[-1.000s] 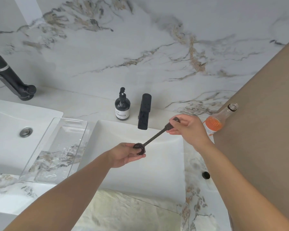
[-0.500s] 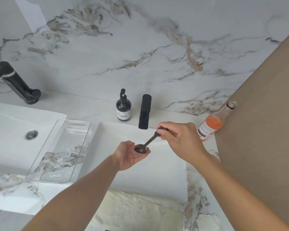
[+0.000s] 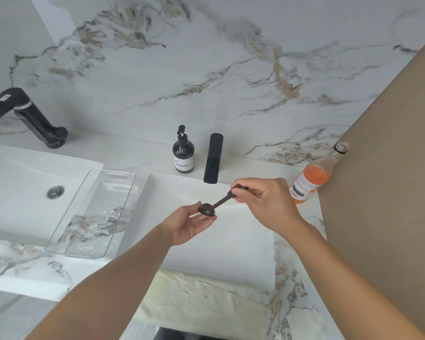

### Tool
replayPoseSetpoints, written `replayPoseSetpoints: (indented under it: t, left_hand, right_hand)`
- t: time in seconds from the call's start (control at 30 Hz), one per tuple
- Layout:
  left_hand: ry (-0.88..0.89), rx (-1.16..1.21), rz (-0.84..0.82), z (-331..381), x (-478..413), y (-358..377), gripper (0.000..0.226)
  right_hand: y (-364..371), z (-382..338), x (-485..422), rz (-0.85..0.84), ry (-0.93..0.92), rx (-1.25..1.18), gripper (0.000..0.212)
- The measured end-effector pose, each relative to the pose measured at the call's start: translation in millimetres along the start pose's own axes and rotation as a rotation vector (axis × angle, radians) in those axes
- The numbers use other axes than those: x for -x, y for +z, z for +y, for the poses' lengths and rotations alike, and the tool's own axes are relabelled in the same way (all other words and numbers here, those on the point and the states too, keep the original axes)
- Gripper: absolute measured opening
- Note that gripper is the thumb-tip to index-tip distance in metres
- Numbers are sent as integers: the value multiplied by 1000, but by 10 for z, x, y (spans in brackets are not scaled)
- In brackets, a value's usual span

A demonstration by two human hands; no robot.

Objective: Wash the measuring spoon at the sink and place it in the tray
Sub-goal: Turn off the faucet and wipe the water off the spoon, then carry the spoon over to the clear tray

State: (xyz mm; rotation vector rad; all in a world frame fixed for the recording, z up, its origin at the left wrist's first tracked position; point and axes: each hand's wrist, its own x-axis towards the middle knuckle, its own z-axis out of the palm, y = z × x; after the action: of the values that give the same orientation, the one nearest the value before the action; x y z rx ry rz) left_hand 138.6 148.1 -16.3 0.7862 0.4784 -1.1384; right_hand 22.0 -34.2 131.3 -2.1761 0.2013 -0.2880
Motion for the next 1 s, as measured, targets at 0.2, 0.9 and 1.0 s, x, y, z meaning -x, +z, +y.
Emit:
replayPoseSetpoints:
  t: [0.2,0.9,1.0]
  left_hand:
    - [192,115,-49,106,-21,1,22]
    - [406,-71,174,521,229,83,17]
    - [391,-89,202,631,341,-67,25]
  right_hand:
    - [175,-127,345,-280,-244,97,12]
    - [810,103,530,-471,-392,309,14]
    - [838,69,406,-333,-329,174,16]
